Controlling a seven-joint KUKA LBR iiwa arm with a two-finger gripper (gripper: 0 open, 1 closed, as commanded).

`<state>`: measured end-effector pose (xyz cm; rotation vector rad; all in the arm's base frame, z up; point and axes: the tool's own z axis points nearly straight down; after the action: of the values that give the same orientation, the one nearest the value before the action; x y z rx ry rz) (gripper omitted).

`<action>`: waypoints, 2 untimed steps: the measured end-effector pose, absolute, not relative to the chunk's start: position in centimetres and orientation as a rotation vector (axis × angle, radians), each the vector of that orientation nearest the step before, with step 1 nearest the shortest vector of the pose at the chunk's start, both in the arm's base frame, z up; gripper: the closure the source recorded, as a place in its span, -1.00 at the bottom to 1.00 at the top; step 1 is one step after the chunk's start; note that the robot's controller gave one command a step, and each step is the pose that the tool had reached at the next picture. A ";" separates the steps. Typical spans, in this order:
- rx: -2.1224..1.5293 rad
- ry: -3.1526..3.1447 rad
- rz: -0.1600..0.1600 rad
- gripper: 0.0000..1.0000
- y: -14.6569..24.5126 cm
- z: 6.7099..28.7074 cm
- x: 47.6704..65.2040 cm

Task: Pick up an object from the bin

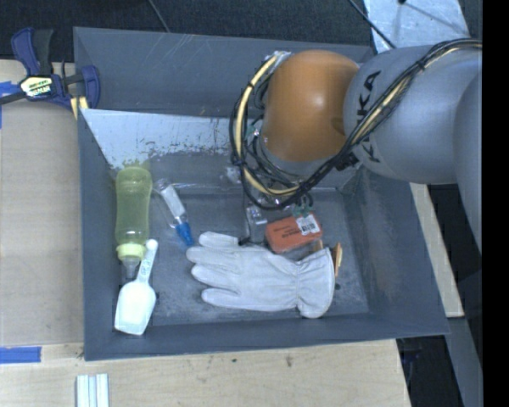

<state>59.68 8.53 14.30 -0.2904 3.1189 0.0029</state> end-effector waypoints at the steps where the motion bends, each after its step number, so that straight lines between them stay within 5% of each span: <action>1: -0.337 3.116 -0.006 -1.00 5.6 11.1 58.5; 2: -0.333 3.120 0.002 -1.00 5.2 7.7 56.1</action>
Offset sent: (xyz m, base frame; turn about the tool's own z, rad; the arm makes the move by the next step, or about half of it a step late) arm -0.0419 -0.0373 -0.0730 -0.0262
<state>56.11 5.16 7.73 -0.3331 3.1201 0.0016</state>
